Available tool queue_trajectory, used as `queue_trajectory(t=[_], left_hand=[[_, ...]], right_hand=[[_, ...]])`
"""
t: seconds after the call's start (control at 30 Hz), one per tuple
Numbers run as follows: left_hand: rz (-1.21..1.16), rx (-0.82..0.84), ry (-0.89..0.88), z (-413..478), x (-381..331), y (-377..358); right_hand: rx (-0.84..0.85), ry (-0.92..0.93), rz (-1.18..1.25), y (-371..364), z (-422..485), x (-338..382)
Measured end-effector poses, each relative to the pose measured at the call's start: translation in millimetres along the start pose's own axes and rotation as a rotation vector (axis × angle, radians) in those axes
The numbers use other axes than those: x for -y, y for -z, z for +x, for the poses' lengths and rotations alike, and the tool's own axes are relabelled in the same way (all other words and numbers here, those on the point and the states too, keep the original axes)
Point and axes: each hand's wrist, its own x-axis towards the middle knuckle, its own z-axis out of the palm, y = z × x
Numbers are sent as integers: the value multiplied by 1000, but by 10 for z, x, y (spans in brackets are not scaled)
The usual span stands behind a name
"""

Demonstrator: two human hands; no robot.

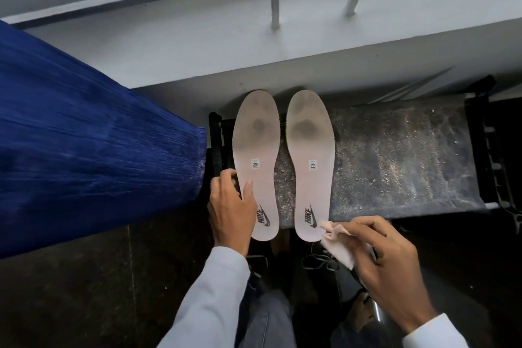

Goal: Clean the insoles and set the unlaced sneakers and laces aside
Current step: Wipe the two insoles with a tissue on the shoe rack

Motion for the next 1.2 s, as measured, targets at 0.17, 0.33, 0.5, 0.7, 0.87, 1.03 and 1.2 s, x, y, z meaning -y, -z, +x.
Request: queue_trajectory(t=[0.17,0.33,0.5,0.7,0.87,1.03,1.2], left_hand=[[36,75,16,58,29,-64],[-154,63,181,104,33,-73],[-327,101,304,126,85,-15],[-613,183,276,25,78,283],[-737,190,253,-67,92,562],[-818,177,218,-199,103,747],[-894,195,248,-290,137,815]], right_hand=[[19,-16,1,-66,61,81],[18,-29,7,-134,79,107],[54,-22,7,-179,139,175],[143,165,-39,-335,344,477],[425,607,-180,-535,440,753],[385,642,-158,-674,967,688],[80,511,-227,-869,1802,572]])
